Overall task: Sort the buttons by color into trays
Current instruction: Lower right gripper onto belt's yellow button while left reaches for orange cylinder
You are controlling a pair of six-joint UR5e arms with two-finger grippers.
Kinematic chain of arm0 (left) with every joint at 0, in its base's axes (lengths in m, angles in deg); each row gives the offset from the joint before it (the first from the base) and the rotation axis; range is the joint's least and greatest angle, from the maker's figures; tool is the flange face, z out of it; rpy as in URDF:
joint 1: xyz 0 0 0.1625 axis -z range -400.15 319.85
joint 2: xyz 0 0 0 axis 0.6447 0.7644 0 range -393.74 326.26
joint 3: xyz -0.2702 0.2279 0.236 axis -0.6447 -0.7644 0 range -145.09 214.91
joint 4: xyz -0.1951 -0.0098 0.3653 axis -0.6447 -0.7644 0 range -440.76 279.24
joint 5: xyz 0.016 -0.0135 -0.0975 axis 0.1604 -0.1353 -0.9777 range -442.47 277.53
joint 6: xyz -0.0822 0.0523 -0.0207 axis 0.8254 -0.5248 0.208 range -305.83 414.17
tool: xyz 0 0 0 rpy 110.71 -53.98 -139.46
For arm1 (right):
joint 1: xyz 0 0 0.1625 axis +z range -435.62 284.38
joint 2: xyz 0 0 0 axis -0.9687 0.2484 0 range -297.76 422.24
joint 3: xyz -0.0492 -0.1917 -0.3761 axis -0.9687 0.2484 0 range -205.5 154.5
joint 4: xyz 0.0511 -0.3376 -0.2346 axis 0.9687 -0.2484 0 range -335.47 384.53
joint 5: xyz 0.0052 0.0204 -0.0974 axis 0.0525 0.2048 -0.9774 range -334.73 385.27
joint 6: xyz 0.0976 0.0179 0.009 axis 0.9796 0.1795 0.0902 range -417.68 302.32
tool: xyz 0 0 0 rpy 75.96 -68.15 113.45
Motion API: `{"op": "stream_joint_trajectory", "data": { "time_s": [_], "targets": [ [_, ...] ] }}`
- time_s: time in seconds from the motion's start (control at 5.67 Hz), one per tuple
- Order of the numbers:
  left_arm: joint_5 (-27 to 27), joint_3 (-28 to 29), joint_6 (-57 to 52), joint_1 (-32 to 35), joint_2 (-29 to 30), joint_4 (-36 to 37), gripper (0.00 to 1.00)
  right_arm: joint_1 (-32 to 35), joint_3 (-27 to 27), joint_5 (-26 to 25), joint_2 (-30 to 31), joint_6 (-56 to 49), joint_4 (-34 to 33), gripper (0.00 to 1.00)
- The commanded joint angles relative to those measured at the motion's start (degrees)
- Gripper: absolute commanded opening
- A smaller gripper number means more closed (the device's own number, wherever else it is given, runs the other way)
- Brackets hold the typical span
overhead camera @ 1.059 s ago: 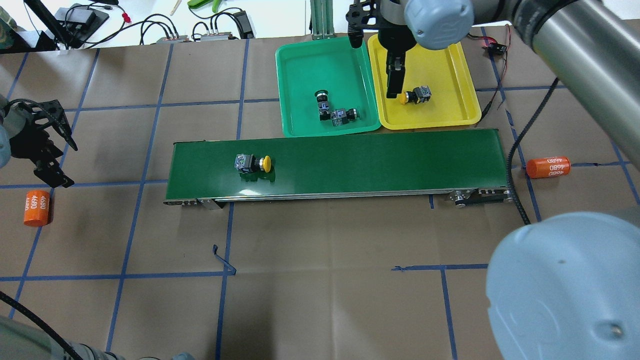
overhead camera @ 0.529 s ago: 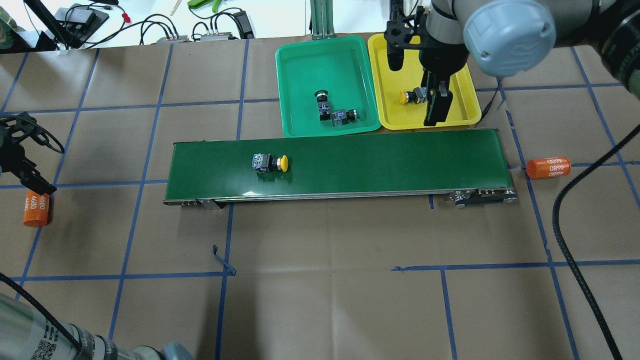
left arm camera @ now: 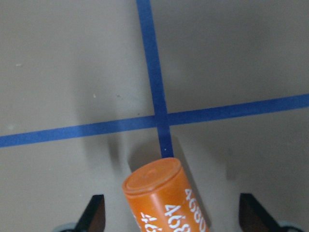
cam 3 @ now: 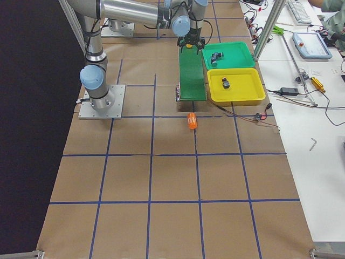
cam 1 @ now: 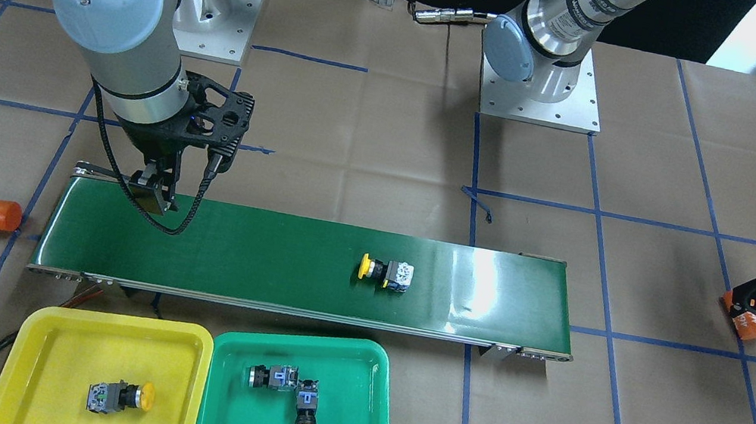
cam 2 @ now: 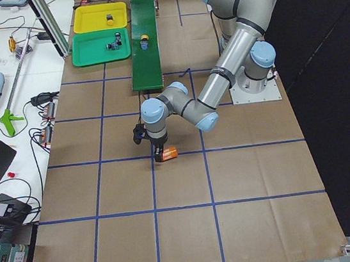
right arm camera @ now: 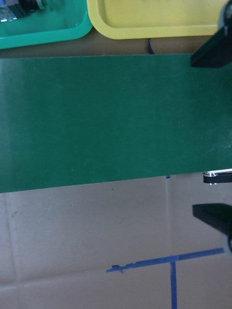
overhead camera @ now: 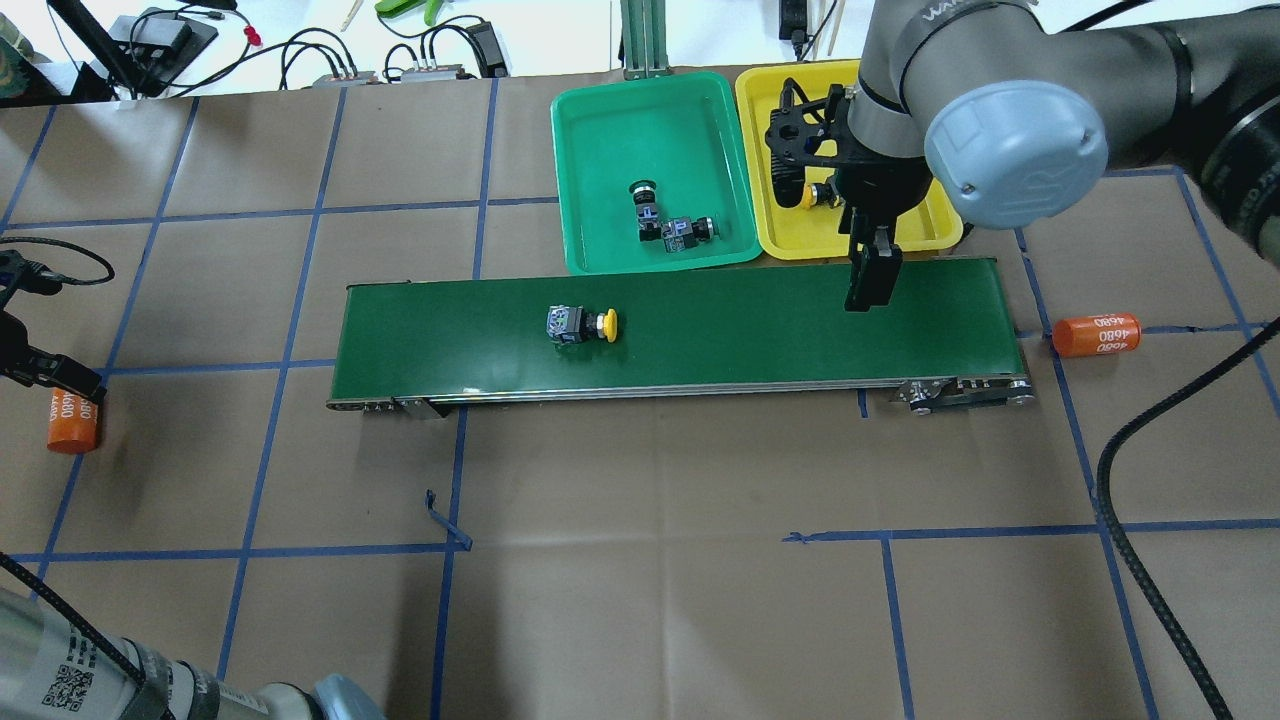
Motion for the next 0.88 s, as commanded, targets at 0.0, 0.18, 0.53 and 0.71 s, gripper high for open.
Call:
{"op": "stream_joint_trajectory", "data": {
  "time_s": [0.0,0.18,0.53,0.71],
  "targets": [
    [0.43,-0.2,1.5,-1.14,1.07,-0.91,0.59,0.19,-5.73,0.18,-1.84,-0.7,-14.44,1.0],
    [0.08,-0.39,1.59,-1.06,0.99,-1.96,0.35,1.15,-6.54,0.18,-4.64,-3.14,-19.66,1.0],
    [0.34,-0.04,0.72,-0.44,0.03,-3.37,0.12,3.53,-6.72,0.09,-9.31,-3.26,-23.75,1.0],
    [0.34,1.27,-3.38,1.3,-1.28,-5.29,0.05,3.62,-8.12,0.18,-9.41,-2.21,-23.67,1.0]
  ]
}}
